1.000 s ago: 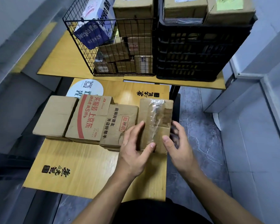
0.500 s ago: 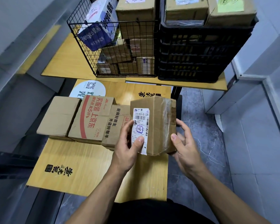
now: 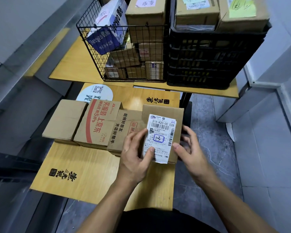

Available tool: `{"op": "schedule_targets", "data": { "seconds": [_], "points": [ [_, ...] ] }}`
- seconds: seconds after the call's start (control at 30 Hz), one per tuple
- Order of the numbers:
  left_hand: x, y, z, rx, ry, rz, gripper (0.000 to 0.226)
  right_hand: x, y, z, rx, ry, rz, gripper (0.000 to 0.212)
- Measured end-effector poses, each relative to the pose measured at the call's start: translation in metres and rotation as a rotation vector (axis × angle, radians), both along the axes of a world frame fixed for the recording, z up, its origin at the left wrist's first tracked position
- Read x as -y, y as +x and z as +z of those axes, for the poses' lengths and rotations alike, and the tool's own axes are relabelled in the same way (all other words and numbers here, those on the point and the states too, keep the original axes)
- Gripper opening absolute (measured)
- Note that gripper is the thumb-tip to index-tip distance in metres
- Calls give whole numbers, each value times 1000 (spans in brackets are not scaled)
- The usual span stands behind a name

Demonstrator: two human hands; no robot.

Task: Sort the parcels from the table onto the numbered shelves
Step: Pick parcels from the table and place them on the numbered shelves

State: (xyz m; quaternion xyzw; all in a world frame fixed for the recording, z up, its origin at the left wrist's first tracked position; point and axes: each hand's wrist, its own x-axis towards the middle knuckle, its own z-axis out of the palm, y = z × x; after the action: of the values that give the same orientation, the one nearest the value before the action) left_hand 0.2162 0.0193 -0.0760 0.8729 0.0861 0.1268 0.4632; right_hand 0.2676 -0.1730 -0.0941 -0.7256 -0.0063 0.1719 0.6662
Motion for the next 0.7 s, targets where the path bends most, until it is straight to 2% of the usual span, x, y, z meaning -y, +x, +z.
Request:
{"op": "schedule_targets", "data": {
  "seconds": [0.17,0.4,0.7],
  "points": [
    [2,-9,4,45,83,39,54,-12,-4,8,57,-63,0,68],
    [-15,-43,12,78,138,193,54,-53,-8,20,94,-13,103,80],
    [-68,-139,32,104,85,486,53,-145,-49,37,195,112,380,65]
  ]
}}
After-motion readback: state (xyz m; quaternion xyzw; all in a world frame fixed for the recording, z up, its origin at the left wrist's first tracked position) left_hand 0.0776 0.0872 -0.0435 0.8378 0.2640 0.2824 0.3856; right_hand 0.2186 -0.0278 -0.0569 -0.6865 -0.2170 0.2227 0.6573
